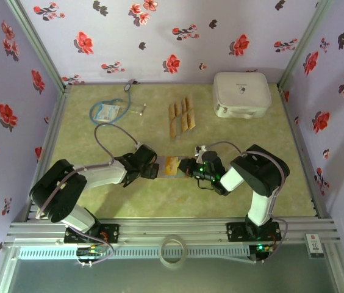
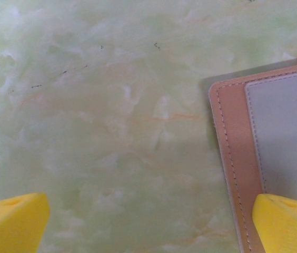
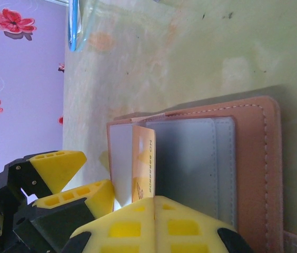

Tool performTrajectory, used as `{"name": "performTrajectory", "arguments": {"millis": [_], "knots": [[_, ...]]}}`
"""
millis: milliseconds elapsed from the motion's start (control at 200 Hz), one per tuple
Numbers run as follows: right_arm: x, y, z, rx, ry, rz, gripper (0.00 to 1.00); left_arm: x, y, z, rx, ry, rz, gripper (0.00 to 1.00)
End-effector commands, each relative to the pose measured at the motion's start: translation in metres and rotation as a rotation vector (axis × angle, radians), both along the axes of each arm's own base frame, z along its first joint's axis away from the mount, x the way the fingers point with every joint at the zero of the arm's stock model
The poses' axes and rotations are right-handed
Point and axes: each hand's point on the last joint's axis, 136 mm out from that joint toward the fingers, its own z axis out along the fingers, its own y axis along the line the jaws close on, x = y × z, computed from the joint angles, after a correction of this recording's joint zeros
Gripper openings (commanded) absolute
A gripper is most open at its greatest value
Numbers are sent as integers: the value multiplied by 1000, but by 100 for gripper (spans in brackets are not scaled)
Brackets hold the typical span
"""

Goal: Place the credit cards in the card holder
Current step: Insert the credit card into the card slot.

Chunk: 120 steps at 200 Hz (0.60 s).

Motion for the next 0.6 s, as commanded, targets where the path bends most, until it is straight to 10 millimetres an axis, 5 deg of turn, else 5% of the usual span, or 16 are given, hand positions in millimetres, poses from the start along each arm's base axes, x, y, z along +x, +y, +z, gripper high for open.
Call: {"name": "performTrajectory", "arguments": {"millis": [0, 595], "knots": [[-8, -1, -3, -1, 21, 13, 0, -6, 9, -10, 43, 14, 17, 100], [-9, 7, -7, -1, 39, 35, 0, -6, 9, -10, 41, 13, 17, 100]]}}
